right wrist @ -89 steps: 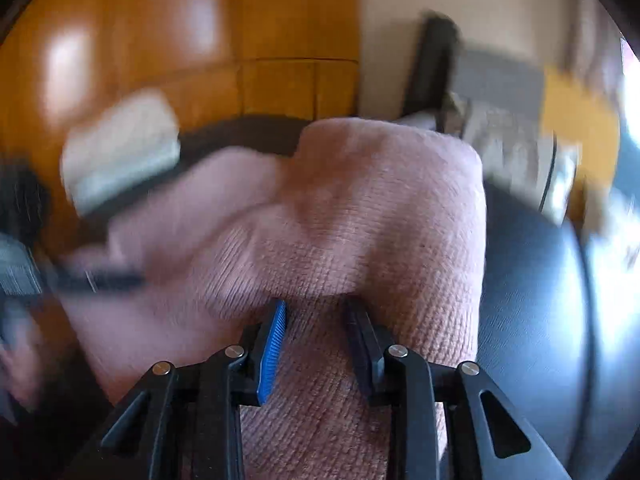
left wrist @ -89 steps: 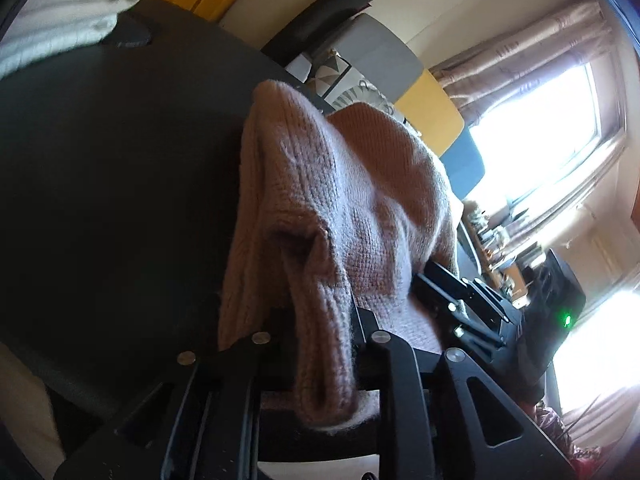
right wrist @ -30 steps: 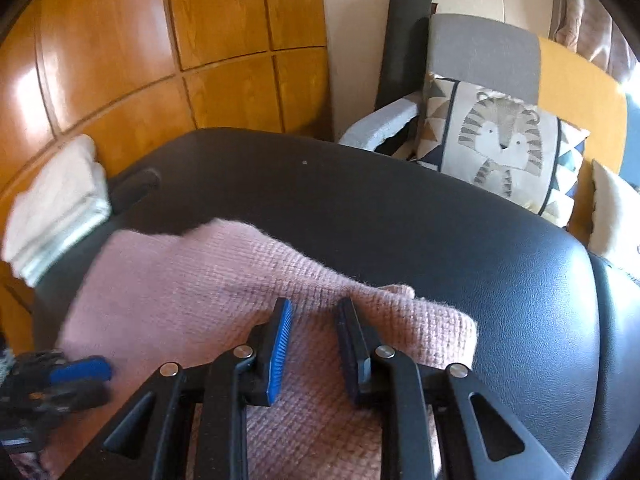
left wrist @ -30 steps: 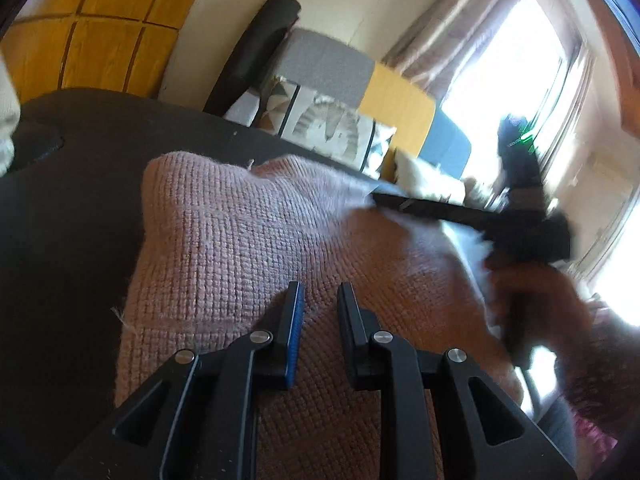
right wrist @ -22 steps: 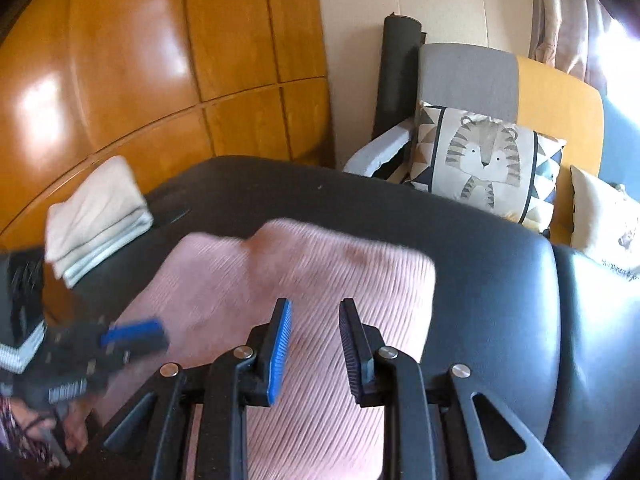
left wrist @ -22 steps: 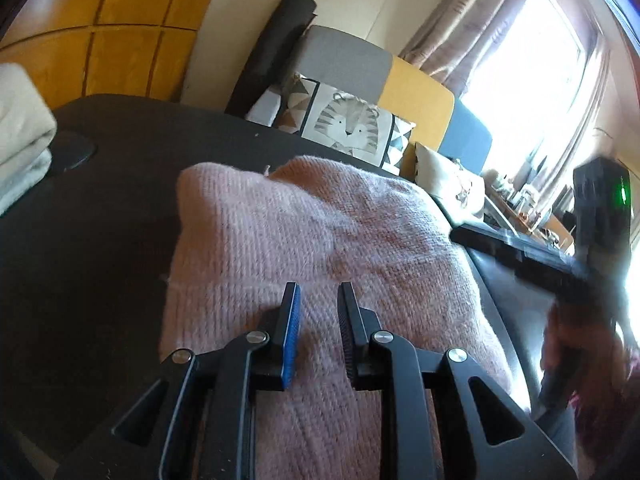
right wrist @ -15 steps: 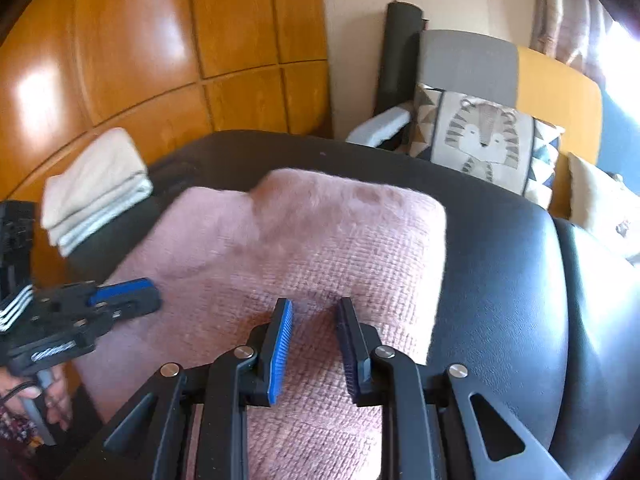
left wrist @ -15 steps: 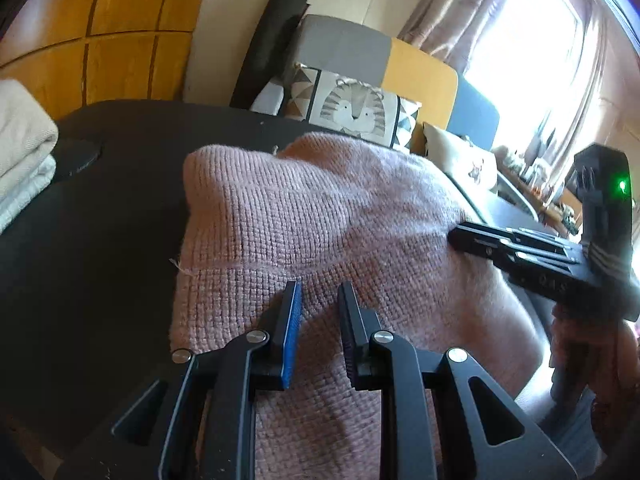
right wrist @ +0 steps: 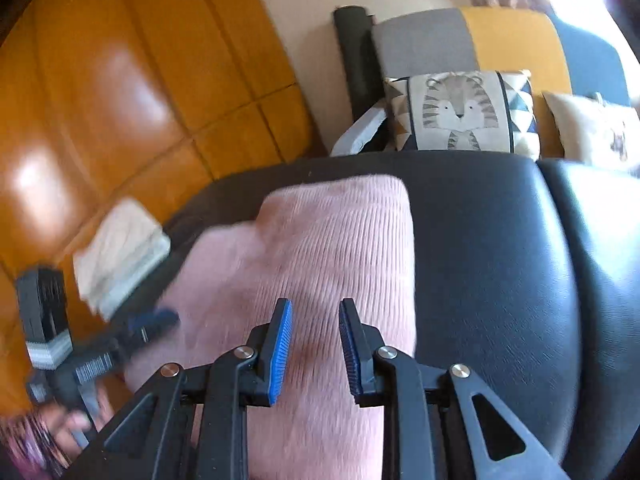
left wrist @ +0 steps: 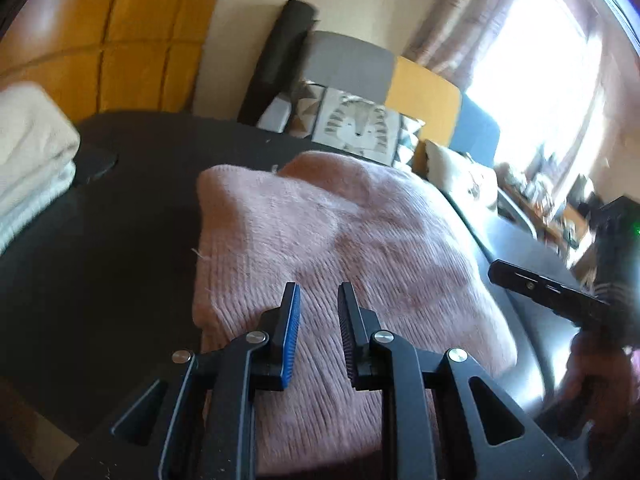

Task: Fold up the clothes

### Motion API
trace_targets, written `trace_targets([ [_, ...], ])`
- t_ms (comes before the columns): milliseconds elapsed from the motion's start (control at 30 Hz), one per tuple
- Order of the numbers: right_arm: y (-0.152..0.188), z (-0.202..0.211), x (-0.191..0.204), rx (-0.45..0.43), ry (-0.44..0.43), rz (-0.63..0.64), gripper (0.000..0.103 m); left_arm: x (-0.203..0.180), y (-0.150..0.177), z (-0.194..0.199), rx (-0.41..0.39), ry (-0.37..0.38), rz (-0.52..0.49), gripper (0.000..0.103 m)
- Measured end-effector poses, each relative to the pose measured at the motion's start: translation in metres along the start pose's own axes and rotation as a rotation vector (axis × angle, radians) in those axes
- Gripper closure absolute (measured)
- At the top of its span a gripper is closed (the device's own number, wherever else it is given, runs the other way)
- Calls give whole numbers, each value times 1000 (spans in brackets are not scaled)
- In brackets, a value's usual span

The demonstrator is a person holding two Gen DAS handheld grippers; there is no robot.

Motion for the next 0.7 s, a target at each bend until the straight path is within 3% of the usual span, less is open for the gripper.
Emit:
trace_targets([
  [100, 22, 15, 29, 12, -11, 104, 79, -22, 12, -8, 63, -48, -189, 82],
  [167, 38, 18, 45, 27, 15, 199, 79, -23, 23, -19, 115, -94, -245, 82],
  [300, 66, 6, 49, 74, 131, 309, 81, -8, 23, -20, 115, -64, -190, 79],
  [467, 77, 6, 25, 85, 42, 155, 81, -10, 26, -21, 123, -78, -243, 79],
  [600, 73, 3, 23, 107, 9, 118, 80, -20, 17, -18, 141, -89, -243, 79],
  [667, 60, 13, 24, 105, -19, 89, 79, -23, 5, -12, 95, -101, -249, 77],
  [700, 53, 20, 24, 69, -22, 75, 79, -25, -1, -9, 72, -106, -253, 70],
])
Point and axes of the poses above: each gripper's, at about its wrist camera, not at the fingertips, and z roughly against the way its jaws point, x to its left, y to its underside, the point moved 3 cm from there along -z, roughly the way its jaws point, and after that the axes turned 13 degrees about y, right-handed, at the moved point
